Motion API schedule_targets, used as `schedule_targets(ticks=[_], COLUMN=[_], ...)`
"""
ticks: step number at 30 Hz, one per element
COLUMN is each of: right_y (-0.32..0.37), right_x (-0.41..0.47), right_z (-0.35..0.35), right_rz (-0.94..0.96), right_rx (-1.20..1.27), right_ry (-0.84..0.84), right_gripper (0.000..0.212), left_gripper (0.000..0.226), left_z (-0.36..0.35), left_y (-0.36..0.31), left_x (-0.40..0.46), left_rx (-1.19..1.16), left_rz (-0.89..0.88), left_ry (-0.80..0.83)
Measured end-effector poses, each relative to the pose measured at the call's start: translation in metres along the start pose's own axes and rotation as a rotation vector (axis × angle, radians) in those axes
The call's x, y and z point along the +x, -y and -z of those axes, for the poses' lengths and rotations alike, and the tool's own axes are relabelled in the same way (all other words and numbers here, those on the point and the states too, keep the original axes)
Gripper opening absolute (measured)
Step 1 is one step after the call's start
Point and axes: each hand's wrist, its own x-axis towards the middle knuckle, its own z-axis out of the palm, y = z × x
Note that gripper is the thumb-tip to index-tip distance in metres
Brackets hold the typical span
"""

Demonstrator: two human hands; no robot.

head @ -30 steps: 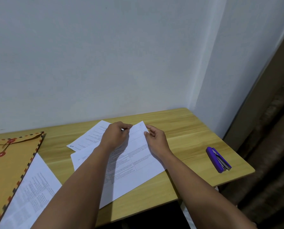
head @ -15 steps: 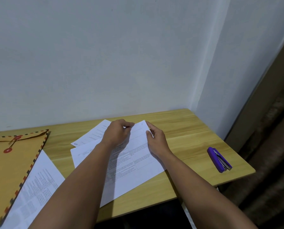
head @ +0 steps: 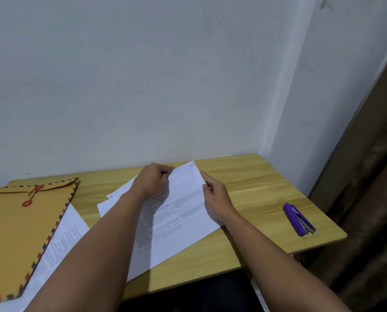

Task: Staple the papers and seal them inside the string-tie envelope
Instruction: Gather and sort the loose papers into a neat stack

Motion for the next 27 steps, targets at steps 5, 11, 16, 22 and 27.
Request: schedule_targets(ticks=[5,11,16,22,27], right_y=[0.012,0.035,0.062,0.093,0.136], right_x=[-0.009,-0.015,-0.023,-0.034,-0.044], right_z=[-0.005,-0.005,-0.012,-0.017,-0.029], right_rz=[0.019,0.076,0.117,0.187,0.268], right_rx=[0.026,-0.075,-0.059,-0.087,-0.044], right_ry=[0.028,0.040,0.071,0.059,0.071], right_gripper=[0.051,0.050,0.049,0.050,0.047], left_gripper=[0.013,0.016,0.014,0.016,0.026], left_z=[0.014,0.047,0.083,0.120,0.168], left_y=[-0.009,-0.023,-0.040,-0.054,-0.074], left_x=[-0.007,-0.022,-0.037,-0.056,-0.073], left_rx=[0.112,0.173,0.164,0.229,0.245], left_rz=[-0.027,-0.029,-0.036,-0.069,-0.032], left_ry=[0.030,-0.054,-0.057,-0.126,-0.118])
